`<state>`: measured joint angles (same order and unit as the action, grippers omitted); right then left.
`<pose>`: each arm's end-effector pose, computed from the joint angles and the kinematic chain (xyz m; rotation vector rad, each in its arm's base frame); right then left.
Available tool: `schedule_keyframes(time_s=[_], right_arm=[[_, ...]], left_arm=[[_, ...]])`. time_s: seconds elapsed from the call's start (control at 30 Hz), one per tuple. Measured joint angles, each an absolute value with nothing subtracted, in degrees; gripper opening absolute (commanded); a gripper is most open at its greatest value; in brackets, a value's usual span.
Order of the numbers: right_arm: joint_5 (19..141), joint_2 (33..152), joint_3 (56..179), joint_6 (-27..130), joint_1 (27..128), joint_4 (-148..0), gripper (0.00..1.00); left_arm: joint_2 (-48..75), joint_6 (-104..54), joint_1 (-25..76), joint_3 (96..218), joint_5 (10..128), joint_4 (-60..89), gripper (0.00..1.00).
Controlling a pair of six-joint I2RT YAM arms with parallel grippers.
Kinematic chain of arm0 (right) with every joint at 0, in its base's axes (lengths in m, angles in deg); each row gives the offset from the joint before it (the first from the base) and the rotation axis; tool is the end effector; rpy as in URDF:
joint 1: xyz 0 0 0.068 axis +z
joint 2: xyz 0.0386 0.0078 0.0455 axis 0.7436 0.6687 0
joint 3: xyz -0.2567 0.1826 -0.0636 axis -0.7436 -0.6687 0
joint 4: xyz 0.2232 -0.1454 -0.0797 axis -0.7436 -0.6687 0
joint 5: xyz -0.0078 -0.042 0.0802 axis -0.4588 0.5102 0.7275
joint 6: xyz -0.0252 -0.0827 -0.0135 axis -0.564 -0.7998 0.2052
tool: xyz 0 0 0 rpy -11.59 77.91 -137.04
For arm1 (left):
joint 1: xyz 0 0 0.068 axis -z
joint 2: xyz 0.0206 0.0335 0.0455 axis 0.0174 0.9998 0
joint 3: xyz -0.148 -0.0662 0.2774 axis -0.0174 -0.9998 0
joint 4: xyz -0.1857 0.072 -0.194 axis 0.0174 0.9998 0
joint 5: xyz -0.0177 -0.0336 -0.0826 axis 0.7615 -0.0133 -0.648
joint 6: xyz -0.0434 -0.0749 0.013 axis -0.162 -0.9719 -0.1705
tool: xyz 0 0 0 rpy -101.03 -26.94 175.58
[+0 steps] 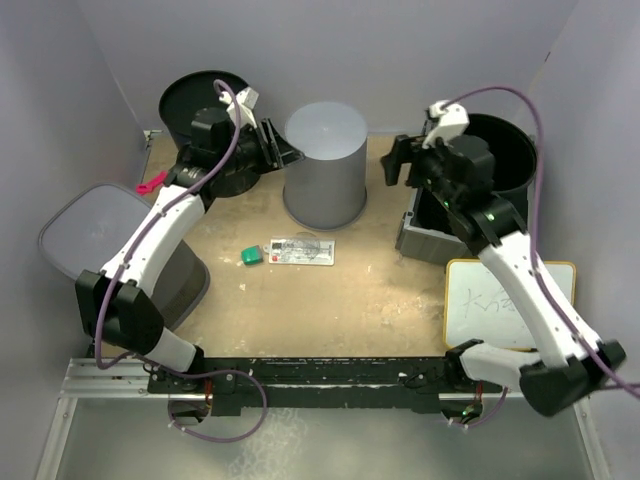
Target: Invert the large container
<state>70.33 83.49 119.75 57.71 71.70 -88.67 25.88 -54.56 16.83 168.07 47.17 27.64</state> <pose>0.3000 0.1281 0.4758 -0.1292 1.7447 0.4395 0.3799 -0.1629 0.4273 -0.0030 1.9827 -1.1715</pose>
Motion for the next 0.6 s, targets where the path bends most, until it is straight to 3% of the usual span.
schedule_keyframes(time_s=[0.13,0.27,0.6], right_arm=[[59.6,74.4,116.7,53.8,71.6,-86.4,0.98],[51.3,73.5,119.0,49.9,70.8,-88.2,1.0],[49.9,80.6,122.5,48.2,66.5,-97.3,1.0]], left_arm=[[23.8,-48.6,17.5,165.6,51.0,33.1,0.46],[25.3,-45.7,19.9,163.5,53.6,36.2,0.46],[42.1,-45.6,22.5,173.4,57.1,35.4,0.47]])
